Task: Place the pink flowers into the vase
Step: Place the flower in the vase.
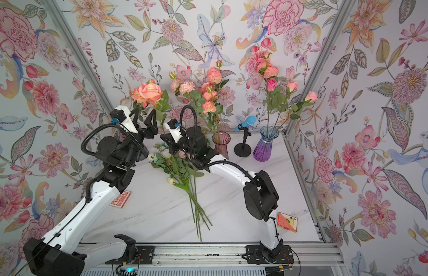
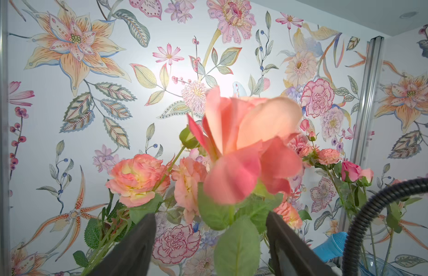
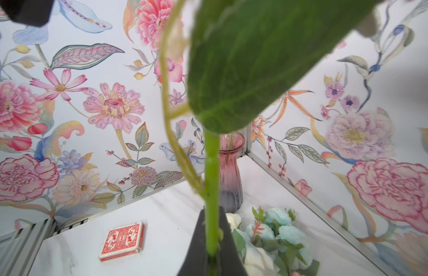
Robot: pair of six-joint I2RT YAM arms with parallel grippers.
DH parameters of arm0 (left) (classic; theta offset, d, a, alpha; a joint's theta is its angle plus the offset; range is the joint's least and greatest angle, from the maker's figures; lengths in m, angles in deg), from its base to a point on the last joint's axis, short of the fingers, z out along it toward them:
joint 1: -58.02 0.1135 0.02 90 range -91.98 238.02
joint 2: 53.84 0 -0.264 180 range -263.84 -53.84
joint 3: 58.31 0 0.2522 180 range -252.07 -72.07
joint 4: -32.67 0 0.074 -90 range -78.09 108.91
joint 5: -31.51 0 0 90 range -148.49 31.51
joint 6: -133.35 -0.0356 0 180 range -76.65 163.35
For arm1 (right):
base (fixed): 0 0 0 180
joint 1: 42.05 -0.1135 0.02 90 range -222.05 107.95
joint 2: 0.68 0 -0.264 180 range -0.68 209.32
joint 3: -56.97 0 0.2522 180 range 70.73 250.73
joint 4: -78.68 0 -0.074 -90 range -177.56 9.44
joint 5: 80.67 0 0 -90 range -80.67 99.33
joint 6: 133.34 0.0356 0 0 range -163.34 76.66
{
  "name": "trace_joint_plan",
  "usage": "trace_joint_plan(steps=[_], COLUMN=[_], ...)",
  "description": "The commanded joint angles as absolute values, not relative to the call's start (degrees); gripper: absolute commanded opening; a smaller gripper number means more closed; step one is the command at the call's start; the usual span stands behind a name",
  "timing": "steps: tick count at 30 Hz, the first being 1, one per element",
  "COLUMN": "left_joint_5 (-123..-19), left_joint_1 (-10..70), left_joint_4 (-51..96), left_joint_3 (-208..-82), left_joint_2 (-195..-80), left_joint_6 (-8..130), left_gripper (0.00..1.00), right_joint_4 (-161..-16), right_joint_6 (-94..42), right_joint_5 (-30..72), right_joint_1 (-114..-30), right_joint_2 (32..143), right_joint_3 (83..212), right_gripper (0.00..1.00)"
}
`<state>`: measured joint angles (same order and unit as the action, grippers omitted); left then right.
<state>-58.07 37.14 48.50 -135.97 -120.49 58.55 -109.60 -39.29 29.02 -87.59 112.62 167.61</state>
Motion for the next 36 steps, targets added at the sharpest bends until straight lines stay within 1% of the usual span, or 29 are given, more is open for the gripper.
trace_joint_plan(steps=[1, 5, 10, 13, 16, 21, 25, 31, 33, 36], left_joint_5=[-58.55, -61.55, -69.29, -72.82, -74.82, -74.75, -75.27, -73.35, -72.6, -72.12], left_joint_1=[37.28, 37.24, 37.27, 37.19, 36.68, 35.04, 34.93, 34.47, 34.47, 34.47], left_joint_4=[48.99, 51.44, 55.76, 59.05, 61.59, 65.22, 68.91, 70.26, 70.59, 70.41], left_joint_3=[-133.51, -127.57, -118.38, -112.6, -109.29, -107.54, -106.96, -107.93, -108.17, -108.62], left_joint_2=[-118.2, -114.56, -111.05, -109.83, -110.19, -113.13, -116.0, -119.72, -120.07, -120.28], left_joint_6=[58.64, 58.63, 59.21, 58.51, 56.52, 52.06, 52.28, 50.86, 50.49, 50.27], left_gripper=[1.0, 1.0, 1.0, 0.97, 0.96, 0.93, 0.86, 0.71, 0.63, 0.47], right_joint_4=[-116.71, -121.04, -125.91, -126.58, -127.32, -128.37, -128.66, -129.37, -129.21, -128.78], right_joint_6=[-35.68, -34.47, -32.17, -31.8, -31.32, -30.13, -28.78, -26.88, -26.82, -26.76], right_joint_5=[26.7, 25.99, 24.43, 23.52, 23.26, 23.29, 23.85, 25.19, 25.67, 25.84], right_joint_1=[-85.76, -85.3, -85.5, -85.72, -86.07, -86.77, -87.04, -87.69, -87.96, -88.16], right_joint_2=[107.8, 105.95, 104.66, 104.44, 104.09, 103.23, 102.88, 102.81, 102.73, 102.73], right_joint_3=[165.28, 162.76, 161.86, 163.04, 163.63, 163.24, 163.09, 163.02, 162.97, 162.93], right_gripper=[0.0, 0.0, 0.0, 0.0, 0.0, 0.0, 0.0, 0.0, 0.0, 0.0])
